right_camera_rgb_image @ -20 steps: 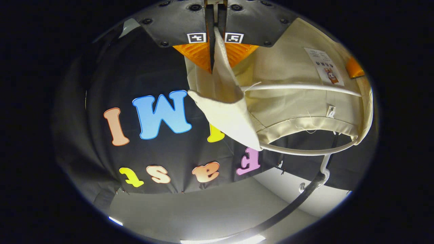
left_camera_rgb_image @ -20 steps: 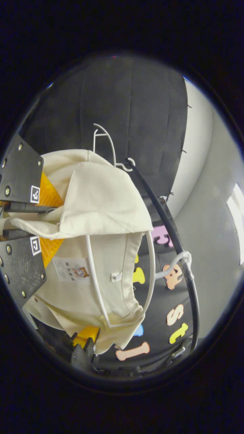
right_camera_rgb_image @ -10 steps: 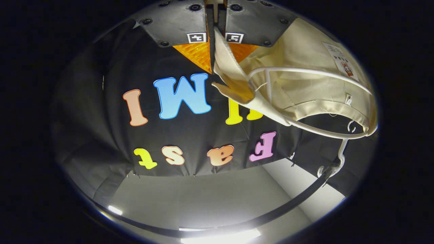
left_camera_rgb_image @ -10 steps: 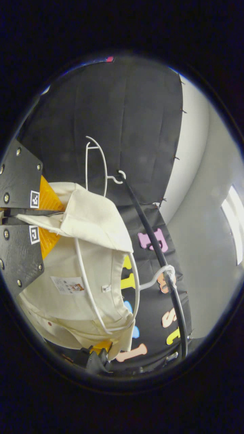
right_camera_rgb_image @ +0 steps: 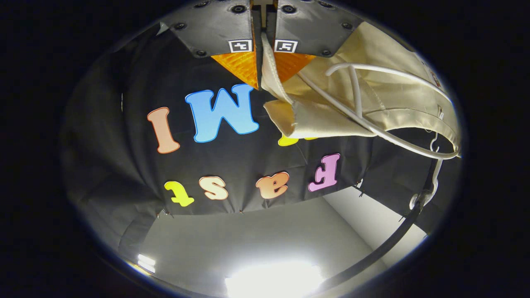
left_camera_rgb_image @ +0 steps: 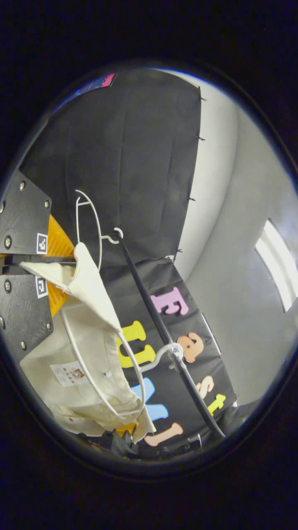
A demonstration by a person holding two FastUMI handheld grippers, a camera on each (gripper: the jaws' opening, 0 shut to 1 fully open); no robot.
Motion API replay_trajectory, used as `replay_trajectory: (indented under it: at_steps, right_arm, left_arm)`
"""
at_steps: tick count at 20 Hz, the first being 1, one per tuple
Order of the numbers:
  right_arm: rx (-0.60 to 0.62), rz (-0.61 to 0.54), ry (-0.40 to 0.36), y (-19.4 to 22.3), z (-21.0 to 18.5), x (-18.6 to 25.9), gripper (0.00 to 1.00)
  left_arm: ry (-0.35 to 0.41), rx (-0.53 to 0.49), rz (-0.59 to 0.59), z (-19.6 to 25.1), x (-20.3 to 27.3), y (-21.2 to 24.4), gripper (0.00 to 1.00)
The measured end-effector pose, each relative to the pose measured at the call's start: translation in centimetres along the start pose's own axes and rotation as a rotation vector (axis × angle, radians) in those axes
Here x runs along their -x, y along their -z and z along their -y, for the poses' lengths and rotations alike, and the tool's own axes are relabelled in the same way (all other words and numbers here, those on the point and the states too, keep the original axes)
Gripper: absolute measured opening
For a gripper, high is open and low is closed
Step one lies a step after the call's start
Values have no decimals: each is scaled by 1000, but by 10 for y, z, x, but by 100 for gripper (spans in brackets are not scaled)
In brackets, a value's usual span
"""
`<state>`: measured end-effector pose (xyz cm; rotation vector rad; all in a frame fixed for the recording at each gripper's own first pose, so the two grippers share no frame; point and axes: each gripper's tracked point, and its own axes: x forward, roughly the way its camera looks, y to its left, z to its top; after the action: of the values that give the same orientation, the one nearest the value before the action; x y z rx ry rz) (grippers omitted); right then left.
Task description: Grasp the clothes on the hanger with both hands and then place them into the laundry hamper below.
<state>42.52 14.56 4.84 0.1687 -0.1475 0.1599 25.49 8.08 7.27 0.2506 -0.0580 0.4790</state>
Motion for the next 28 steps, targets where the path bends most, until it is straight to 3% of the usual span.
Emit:
replay_trajectory:
  at_steps: [5, 8, 11, 16, 23, 28]
  right_arm:
    - [-50, -20, -44, 5, -5, -10, 5]
    - [-87, -48, -86, 11, -7, -20, 5]
    - [-144, -100, -139, 25, -8, -32, 2]
    - [-202, -194, -264, 57, -19, -44, 8]
    - [-175, -310, -311, 107, -34, -35, 6]
    - [-138, -341, -322, 122, -39, -5, 9]
  left_arm:
    - [21, 46, 62, -19, -17, -30, 3]
    - [78, 63, 88, -22, -27, -37, 3]
    - [157, 75, 95, -27, -35, -32, 3]
    - [243, 152, 52, -39, -56, -8, 3]
    - [237, 161, -33, -30, -78, 44, 3]
    - [233, 138, -83, -31, -62, 78, 4]
